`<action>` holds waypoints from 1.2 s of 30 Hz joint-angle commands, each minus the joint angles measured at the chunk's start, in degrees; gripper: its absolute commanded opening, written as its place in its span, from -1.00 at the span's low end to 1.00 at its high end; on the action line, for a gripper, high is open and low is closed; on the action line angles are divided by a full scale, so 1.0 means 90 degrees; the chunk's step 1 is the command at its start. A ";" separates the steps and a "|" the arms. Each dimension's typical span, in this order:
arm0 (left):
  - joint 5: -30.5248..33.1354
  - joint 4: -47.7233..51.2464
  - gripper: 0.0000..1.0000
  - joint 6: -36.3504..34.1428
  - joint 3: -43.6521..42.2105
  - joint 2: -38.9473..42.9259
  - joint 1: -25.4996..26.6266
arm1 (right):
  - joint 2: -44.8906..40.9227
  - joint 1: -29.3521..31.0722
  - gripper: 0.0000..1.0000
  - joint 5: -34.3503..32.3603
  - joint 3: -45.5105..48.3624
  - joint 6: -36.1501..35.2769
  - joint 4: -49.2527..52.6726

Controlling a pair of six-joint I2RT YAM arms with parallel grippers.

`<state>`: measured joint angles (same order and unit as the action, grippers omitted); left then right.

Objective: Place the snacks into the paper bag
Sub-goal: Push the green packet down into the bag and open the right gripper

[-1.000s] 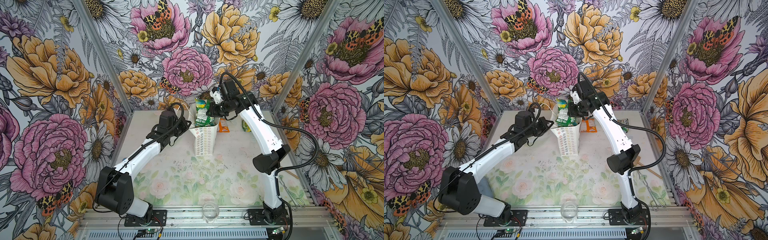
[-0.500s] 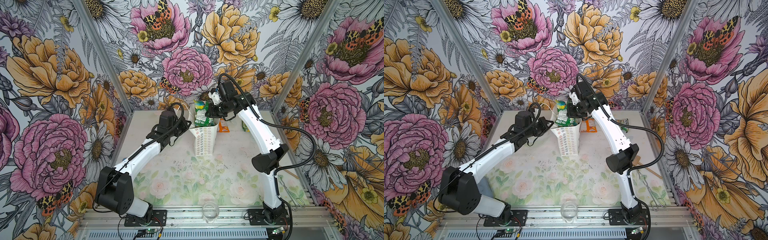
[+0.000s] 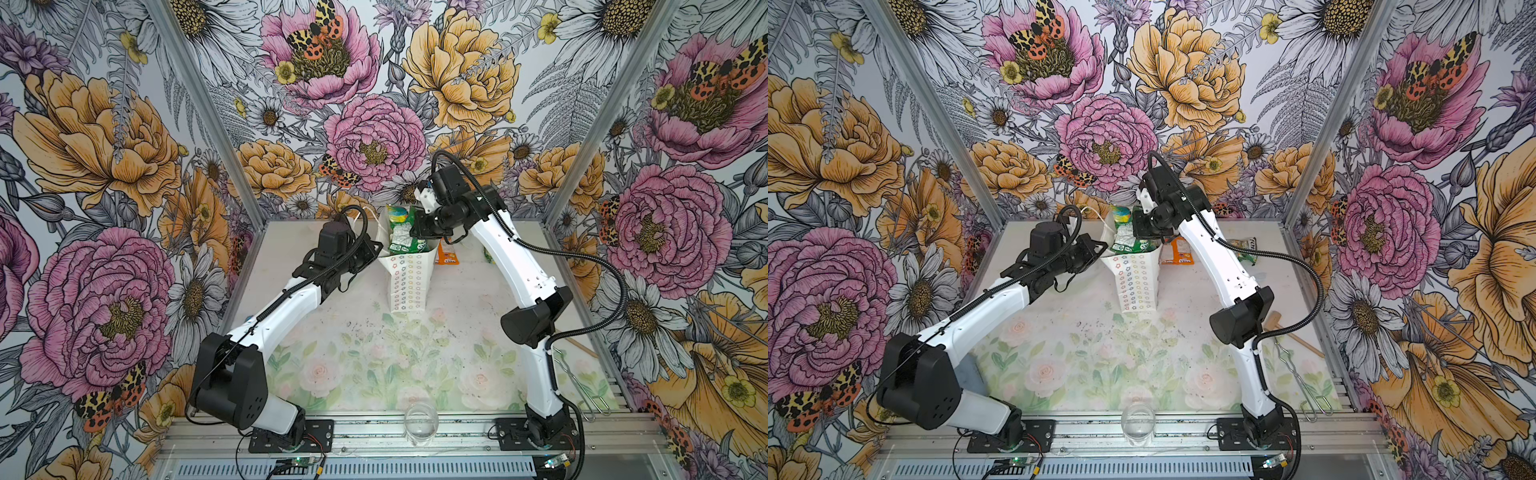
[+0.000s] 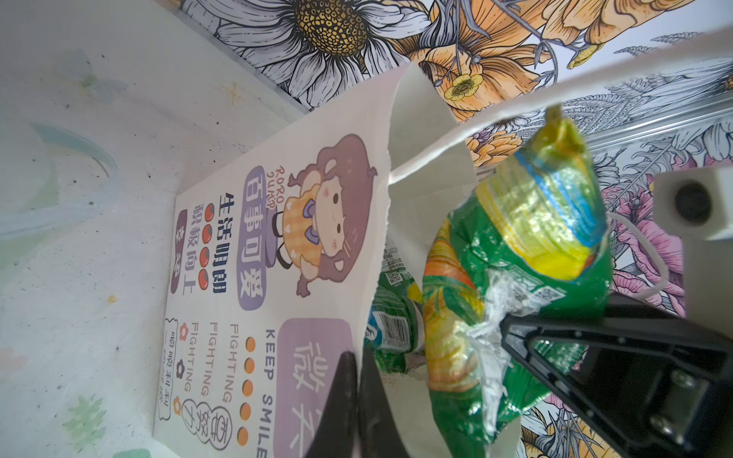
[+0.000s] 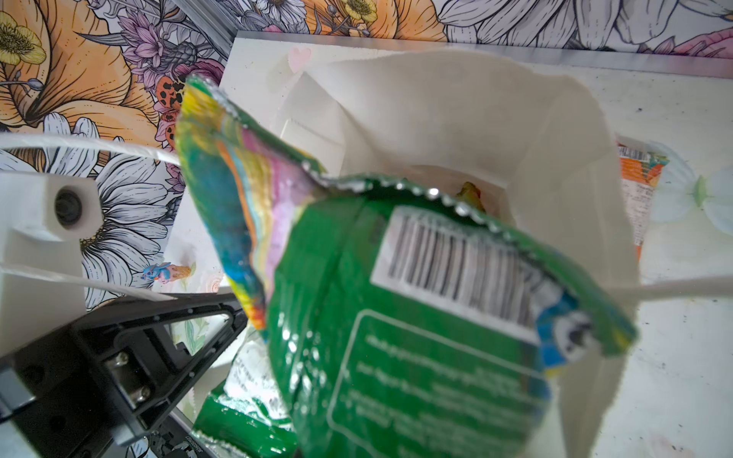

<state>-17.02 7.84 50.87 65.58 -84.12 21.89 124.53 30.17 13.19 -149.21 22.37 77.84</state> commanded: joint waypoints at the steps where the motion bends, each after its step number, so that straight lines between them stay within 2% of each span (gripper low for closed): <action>1: -0.0003 -0.0123 -1.00 -0.0008 0.0074 0.0118 0.0046 | 0.0031 0.0064 -1.00 -0.0151 -0.0218 -0.0110 -0.0017; 36: 0.0012 -0.0167 -1.00 0.0002 0.0002 0.0177 0.0048 | -0.0233 0.0495 -0.93 -0.0769 -0.0151 0.0132 0.0629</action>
<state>-17.02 7.84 50.87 65.58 -84.12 21.89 124.53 33.95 7.09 -149.21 22.90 83.02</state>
